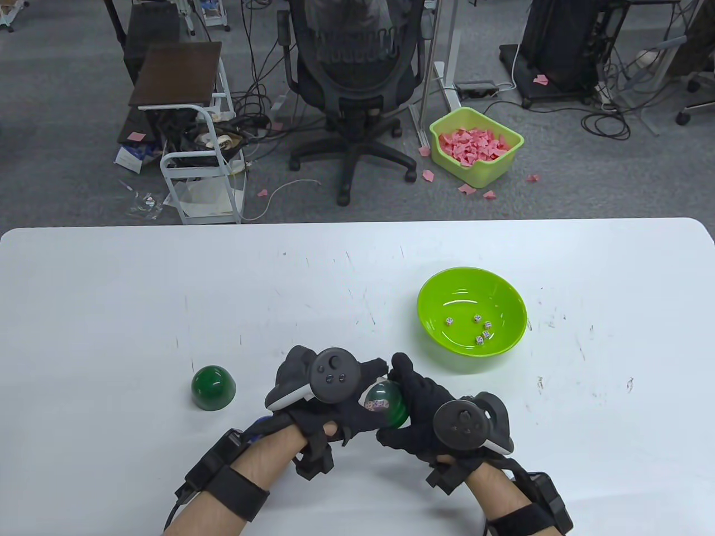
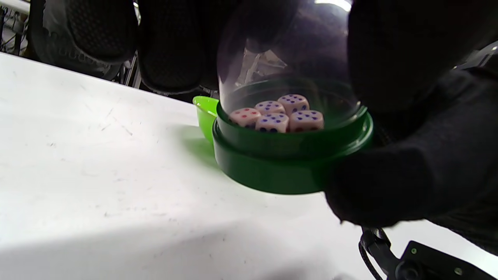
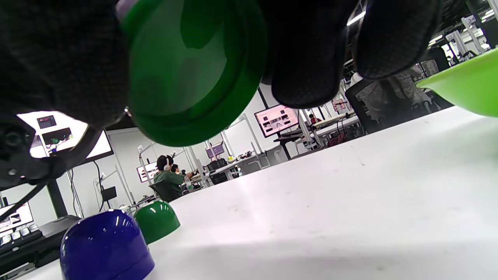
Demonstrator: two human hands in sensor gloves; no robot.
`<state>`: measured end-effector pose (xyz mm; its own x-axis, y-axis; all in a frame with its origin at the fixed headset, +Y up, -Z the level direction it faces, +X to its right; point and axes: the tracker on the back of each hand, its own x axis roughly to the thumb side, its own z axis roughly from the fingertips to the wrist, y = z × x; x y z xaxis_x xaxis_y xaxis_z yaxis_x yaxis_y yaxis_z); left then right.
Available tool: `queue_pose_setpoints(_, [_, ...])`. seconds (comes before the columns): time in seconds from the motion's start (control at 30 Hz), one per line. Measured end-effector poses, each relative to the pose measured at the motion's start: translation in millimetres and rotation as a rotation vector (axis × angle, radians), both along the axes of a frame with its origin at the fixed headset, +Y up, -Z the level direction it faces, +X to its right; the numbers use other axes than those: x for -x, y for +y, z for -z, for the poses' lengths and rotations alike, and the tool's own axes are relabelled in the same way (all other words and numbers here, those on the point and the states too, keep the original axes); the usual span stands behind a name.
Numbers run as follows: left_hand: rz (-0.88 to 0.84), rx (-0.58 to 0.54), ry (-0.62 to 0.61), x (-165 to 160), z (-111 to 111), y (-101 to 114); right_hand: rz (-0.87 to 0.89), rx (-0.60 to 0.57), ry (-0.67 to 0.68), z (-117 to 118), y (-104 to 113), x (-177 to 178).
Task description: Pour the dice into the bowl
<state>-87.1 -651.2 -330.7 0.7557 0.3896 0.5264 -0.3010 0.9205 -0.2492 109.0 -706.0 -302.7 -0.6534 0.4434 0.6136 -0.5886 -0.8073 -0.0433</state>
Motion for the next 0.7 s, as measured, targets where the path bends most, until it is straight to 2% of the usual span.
queue_pose_setpoints(0.13, [-0.02, -0.068, 0.024, -1, 0, 9, 0.046, -0.022, -0.018, 0, 5, -4])
queue_pose_setpoints(0.23, [-0.04, -0.064, 0.046, -2, 2, 14, 0.043, -0.049, -0.047, 0, 8, -7])
queue_pose_setpoints(0.4, [-0.059, -0.062, 0.072, -3, 8, 17, 0.06, -0.028, -0.072, 3, 8, -15])
queue_pose_setpoints(0.7, [-0.081, -0.044, 0.185, 16, 28, 17, 0.061, 0.011, -0.119, 10, 5, -27])
